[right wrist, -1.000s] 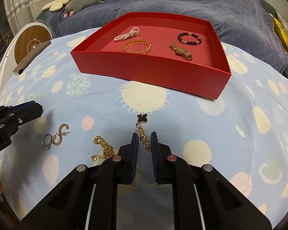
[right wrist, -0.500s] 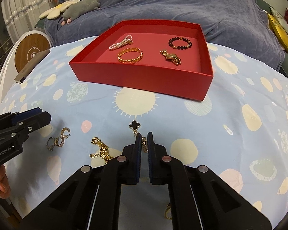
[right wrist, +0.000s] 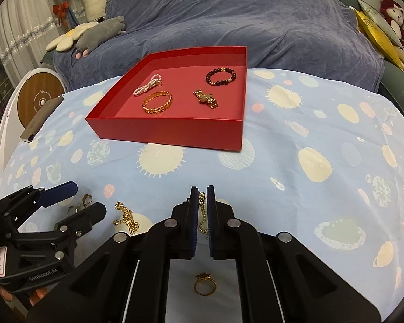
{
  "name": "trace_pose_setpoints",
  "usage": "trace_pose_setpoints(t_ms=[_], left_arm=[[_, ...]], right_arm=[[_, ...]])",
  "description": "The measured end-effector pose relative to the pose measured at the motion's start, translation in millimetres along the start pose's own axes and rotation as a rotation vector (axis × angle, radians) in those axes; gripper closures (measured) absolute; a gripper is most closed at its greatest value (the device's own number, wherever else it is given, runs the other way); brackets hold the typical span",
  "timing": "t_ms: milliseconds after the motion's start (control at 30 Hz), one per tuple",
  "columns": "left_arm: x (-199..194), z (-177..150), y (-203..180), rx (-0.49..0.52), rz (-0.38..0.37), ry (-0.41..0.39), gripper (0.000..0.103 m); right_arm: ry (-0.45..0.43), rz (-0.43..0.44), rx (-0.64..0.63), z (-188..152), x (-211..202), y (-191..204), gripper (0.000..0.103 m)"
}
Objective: Organize jewelry
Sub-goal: 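Grasp the gold link chain with the left gripper while the right holds the clover chain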
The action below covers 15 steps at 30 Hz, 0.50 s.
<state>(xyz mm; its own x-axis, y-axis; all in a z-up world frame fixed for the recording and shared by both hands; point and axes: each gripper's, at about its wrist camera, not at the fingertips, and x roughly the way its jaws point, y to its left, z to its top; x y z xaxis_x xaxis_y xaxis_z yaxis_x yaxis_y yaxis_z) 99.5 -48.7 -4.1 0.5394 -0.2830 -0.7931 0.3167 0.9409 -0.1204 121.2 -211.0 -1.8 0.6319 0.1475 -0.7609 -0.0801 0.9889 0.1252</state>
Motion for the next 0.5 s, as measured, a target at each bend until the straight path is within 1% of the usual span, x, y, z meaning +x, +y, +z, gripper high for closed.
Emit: trace_pose_setpoints(t_ms=[133,333,400,433,500], left_arm=[[13.7,-2.9,-11.2,0.021,0.011,0.025,0.037],[27.5,-8.2,-22.6,0.052,0.044,0.034,0.037],[31.7,-10.2,-24.2,0.059,0.049,0.044,0.044],[33.4,-11.1,-24.9,0.062,0.053,0.047,0.046],[33.5,-12.3,-26.9,0.077,0.070,0.034,0.052]], right_arm=[[-0.004,-0.001,0.008,-0.9,-3.5,-5.3,0.098],[-0.009,0.000,0.023,-0.9,-7.2,-12.8,0.098],[-0.009,0.001,0.023,-1.2,-7.9,-14.1,0.098],[-0.008,0.000,0.023,-1.0,-7.7,-14.0,0.098],[-0.009,-0.001,0.023,-1.0,-7.9,-14.6,0.098]])
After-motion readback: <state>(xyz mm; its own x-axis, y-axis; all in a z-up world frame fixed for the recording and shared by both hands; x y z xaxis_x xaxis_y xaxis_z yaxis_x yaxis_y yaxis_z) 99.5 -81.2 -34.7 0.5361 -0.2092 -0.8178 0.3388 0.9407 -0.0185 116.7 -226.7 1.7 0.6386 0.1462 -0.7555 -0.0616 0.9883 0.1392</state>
